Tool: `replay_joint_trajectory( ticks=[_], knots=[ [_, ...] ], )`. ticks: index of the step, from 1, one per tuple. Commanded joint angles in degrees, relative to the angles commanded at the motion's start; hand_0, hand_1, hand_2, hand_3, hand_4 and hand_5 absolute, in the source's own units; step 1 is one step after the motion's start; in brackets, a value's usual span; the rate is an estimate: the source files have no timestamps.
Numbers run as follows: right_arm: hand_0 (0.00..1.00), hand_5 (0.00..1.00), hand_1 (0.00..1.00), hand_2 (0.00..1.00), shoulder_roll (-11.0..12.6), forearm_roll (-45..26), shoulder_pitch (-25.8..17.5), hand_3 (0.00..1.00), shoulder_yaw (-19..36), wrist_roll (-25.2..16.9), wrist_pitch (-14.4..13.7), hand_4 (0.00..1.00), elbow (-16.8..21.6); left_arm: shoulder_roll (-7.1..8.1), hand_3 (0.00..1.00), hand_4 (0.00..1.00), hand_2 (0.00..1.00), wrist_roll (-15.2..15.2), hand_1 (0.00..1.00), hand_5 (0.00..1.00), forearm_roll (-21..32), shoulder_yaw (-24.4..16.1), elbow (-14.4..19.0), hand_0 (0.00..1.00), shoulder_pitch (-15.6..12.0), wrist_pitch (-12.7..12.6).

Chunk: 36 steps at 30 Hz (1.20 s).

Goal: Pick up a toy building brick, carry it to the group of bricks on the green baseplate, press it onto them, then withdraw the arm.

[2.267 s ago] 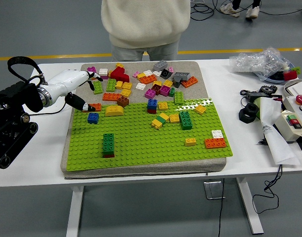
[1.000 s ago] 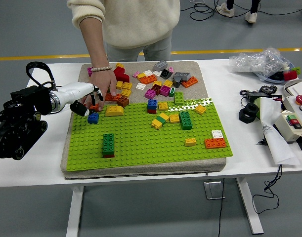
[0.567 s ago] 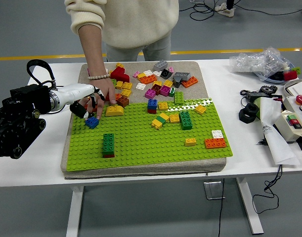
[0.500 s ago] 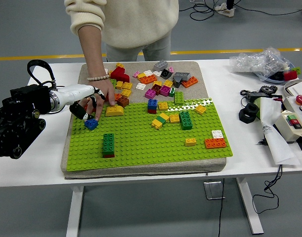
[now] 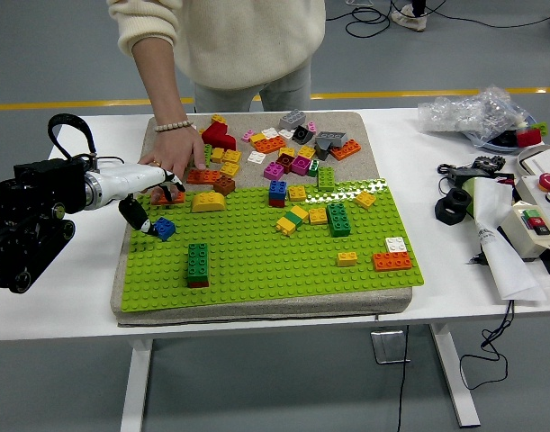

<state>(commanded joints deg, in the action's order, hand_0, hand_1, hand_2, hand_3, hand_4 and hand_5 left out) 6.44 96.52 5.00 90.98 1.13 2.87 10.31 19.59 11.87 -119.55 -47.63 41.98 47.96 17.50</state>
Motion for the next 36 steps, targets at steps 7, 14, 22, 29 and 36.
replay_joint_trajectory(
  ticks=[7, 14, 22, 29, 36],
  knots=[
    [0.771, 0.768, 0.689, 0.741, 0.0, 0.0, 0.1, 0.764, -0.1, 0.0, 0.0, 0.998, 0.0, 0.49, 0.823, 0.971, 0.702, 0.4, 0.847, 0.088, 0.7, 1.7, -0.9, 0.905, 0.1, -1.2],
    [0.771, 0.768, 0.690, 0.741, 0.0, 0.0, 0.2, 0.764, -0.2, 0.0, 0.0, 0.998, 0.0, 0.51, 0.819, 0.960, 0.689, 0.8, 0.842, 0.082, 1.3, 3.7, -1.1, 0.903, 0.3, -2.8],
    [0.771, 0.769, 0.690, 0.741, -0.1, -0.3, 0.2, 0.764, -0.3, 0.1, 0.0, 0.998, 0.0, 0.33, 0.807, 0.930, 0.655, 1.0, 0.834, 0.067, 2.0, 5.1, -0.7, 0.896, 0.2, -4.2],
    [0.771, 0.768, 0.690, 0.741, -0.1, -0.4, 0.3, 0.764, -0.3, 0.1, 0.0, 0.998, 0.0, 0.26, 0.801, 0.915, 0.644, 1.2, 0.829, 0.062, 2.5, 6.7, -0.6, 0.891, 0.0, -4.9],
    [0.770, 0.768, 0.690, 0.741, -0.1, -0.5, 0.4, 0.764, -0.3, 0.1, -0.1, 0.998, 0.0, 0.50, 0.794, 0.900, 0.634, 1.3, 0.828, 0.051, 2.7, 8.0, -0.7, 0.885, 0.2, -5.4]
  ],
)
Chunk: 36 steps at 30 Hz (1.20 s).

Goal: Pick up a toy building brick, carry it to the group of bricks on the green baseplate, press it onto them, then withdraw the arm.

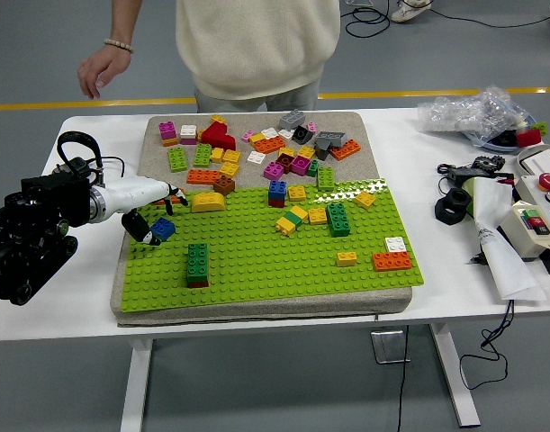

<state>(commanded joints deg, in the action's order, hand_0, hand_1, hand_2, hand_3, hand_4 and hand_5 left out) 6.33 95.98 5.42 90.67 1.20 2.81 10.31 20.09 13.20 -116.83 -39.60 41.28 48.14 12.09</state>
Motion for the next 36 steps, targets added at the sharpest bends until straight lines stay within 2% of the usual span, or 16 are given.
replay_joint_trajectory(
  ticks=[19, 20, 25, 26, 30, 31, 36],
  knots=[
    [0.771, 0.768, 0.690, 0.741, -0.1, -0.3, 0.3, 0.764, -0.2, 0.0, 0.0, 0.998, 0.0, 0.65, 0.783, 0.865, 0.619, 1.1, 0.820, 0.024, 1.9, 5.2, -0.6, 0.877, 0.6, -3.9],
    [0.771, 0.768, 0.690, 0.741, -0.1, -0.3, 0.3, 0.764, -0.2, 0.0, 0.0, 0.998, 0.0, 0.60, 0.763, 0.825, 0.606, 1.2, 0.815, 0.002, 2.0, 5.4, -0.6, 0.871, 0.6, -4.2],
    [0.771, 0.768, 0.690, 0.741, -0.1, -0.3, 0.3, 0.764, -0.2, 0.0, 0.0, 0.998, 0.0, 0.54, 0.763, 0.825, 0.606, 1.3, 0.815, 0.002, 2.3, 6.0, -0.8, 0.871, 0.5, -5.3],
    [0.771, 0.768, 0.690, 0.741, -0.2, -0.3, 0.3, 0.764, -0.2, 0.0, 0.0, 0.998, 0.0, 0.53, 0.735, 0.789, 0.589, 1.3, 0.809, 0.002, 2.3, 6.0, -0.8, 0.863, 0.5, -5.3],
    [0.771, 0.768, 0.690, 0.741, -0.2, -0.1, 0.3, 0.764, -0.3, 0.0, 0.1, 0.998, 0.0, 0.59, 0.735, 0.789, 0.589, 1.5, 0.809, 0.002, 2.7, 6.4, -1.2, 0.863, 0.3, -6.2],
    [0.771, 0.768, 0.690, 0.741, -0.2, -0.1, 0.3, 0.764, -0.3, 0.0, 0.1, 0.998, 0.0, 0.60, 0.690, 0.755, 0.582, 1.5, 0.804, 0.002, 2.7, 6.5, -1.2, 0.857, 0.2, -6.3],
    [0.771, 0.768, 0.690, 0.741, -0.3, 0.0, 0.2, 0.764, -0.3, 0.1, 0.1, 0.998, 0.0, 0.71, 0.690, 0.755, 0.582, 1.5, 0.804, 0.002, 2.7, 7.1, -1.7, 0.857, 0.1, -6.6]
  ],
)
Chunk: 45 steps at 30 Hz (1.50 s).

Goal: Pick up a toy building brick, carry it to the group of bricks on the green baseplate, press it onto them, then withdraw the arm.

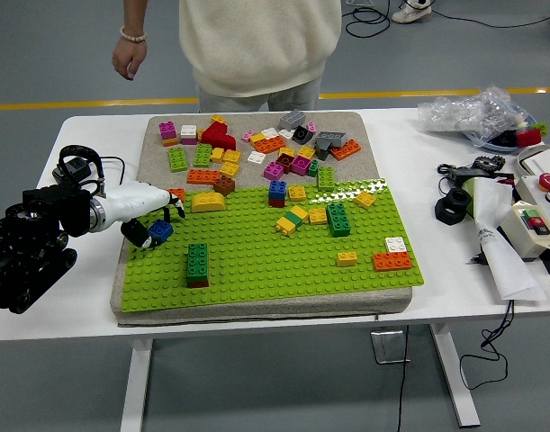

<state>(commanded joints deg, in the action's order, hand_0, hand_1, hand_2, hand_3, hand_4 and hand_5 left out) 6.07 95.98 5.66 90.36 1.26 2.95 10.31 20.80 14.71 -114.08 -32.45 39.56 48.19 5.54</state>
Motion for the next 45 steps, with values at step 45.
replay_joint_trajectory(
  ticks=[45],
  knots=[
    [0.771, 0.768, 0.690, 0.741, 0.8, -0.3, -0.3, 0.765, 0.7, -0.1, -0.2, 0.998, 0.0, 2.66, 0.549, 0.650, 0.512, -2.1, 0.731, 0.002, -0.3, -12.0, 6.7, 0.754, -2.1, 3.3]
  ],
)
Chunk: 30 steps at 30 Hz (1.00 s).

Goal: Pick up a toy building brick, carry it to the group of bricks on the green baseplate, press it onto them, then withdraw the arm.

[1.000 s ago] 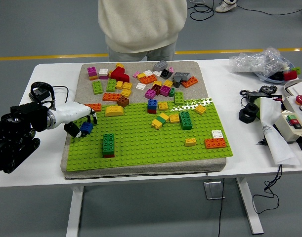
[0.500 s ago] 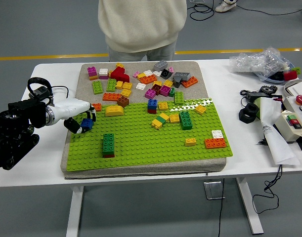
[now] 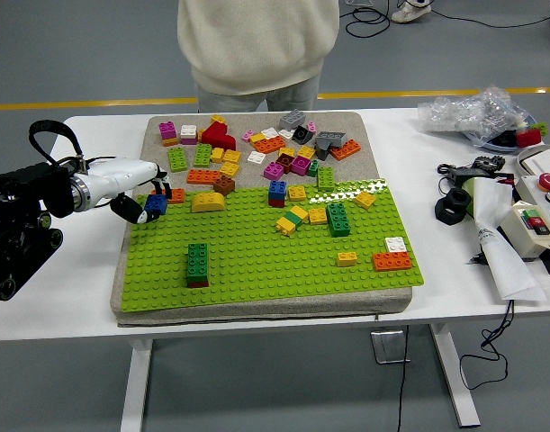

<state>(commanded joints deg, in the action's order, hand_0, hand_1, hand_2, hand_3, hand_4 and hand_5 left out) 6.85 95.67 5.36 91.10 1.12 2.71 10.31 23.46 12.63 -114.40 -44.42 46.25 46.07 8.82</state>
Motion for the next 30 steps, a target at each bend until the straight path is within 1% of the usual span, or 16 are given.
replay_joint_trajectory(
  ticks=[1, 3, 5, 8, 12, 20, 23, 26, 27, 29, 30],
  knots=[
    [0.771, 0.768, 0.690, 0.741, 0.1, -0.1, 0.0, 0.765, 0.1, 0.0, 0.0, 0.998, 0.0, 0.19, 0.549, 0.650, 0.512, -0.3, 0.731, 0.002, -0.2, -0.7, 1.1, 0.754, -0.4, 0.2],
    [0.771, 0.768, 0.690, 0.741, 0.2, -0.1, -0.1, 0.765, 0.1, 0.0, 0.0, 0.998, 0.0, 0.35, 0.549, 0.650, 0.512, -0.8, 0.731, 0.002, -0.3, -1.4, 2.1, 0.754, -0.9, 0.3],
    [0.770, 0.768, 0.690, 0.741, 0.4, -0.3, -0.2, 0.765, 0.3, 0.0, -0.1, 0.998, 0.0, 0.70, 0.548, 0.640, 0.512, -1.9, 0.725, 0.002, -0.7, -2.9, 4.5, 0.754, -2.1, 0.6],
    [0.770, 0.768, 0.690, 0.741, 0.6, -0.4, -0.2, 0.765, 0.4, 0.0, -0.1, 0.998, 0.0, 1.01, 0.548, 0.640, 0.512, -2.8, 0.725, 0.002, -1.0, -3.9, 6.7, 0.754, -3.1, 0.9],
    [0.772, 0.768, 0.691, 0.741, 0.9, -0.3, -0.1, 0.765, 0.7, -0.1, -0.2, 0.998, 0.0, 1.76, 0.549, 0.642, 0.514, -4.9, 0.718, 0.002, -1.5, -5.8, 11.6, 0.754, -5.8, 1.8],
    [0.771, 0.768, 0.691, 0.741, 1.5, -0.2, -0.4, 0.765, 1.1, 0.1, -0.2, 0.998, 0.0, 2.85, 0.549, 0.643, 0.515, -7.9, 0.718, 0.002, -2.1, -7.8, 19.1, 0.755, -9.9, 3.8],
    [0.770, 0.767, 0.691, 0.741, 1.7, -0.3, -0.5, 0.765, 1.2, 0.2, -0.2, 0.998, 0.0, 3.49, 0.550, 0.652, 0.516, -9.6, 0.716, 0.002, -2.2, -8.2, 22.9, 0.755, -11.5, 5.0],
    [0.770, 0.767, 0.691, 0.741, 1.8, -0.3, -0.6, 0.765, 1.2, 0.2, -0.2, 0.998, 0.0, 3.69, 0.550, 0.652, 0.516, -10.4, 0.716, 0.002, -2.2, -8.7, 24.9, 0.755, -12.4, 5.5],
    [0.770, 0.767, 0.691, 0.741, 2.0, -0.4, -0.6, 0.765, 1.1, 0.2, -0.3, 0.998, 0.0, 3.87, 0.550, 0.652, 0.516, -11.2, 0.716, 0.002, -2.3, -9.1, 26.5, 0.755, -13.3, 5.9],
    [0.771, 0.767, 0.691, 0.741, 2.1, -0.5, -0.6, 0.765, 1.1, 0.2, -0.3, 0.998, 0.0, 3.96, 0.551, 0.651, 0.516, -11.6, 0.706, 0.002, -2.3, -9.3, 27.8, 0.754, -13.7, 6.2],
    [0.771, 0.767, 0.691, 0.741, 2.2, -0.6, -0.7, 0.765, 1.0, 0.2, -0.3, 0.998, 0.0, 3.99, 0.551, 0.651, 0.516, -12.4, 0.706, 0.002, -2.5, -9.3, 28.9, 0.754, -14.3, 6.4]
  ],
)
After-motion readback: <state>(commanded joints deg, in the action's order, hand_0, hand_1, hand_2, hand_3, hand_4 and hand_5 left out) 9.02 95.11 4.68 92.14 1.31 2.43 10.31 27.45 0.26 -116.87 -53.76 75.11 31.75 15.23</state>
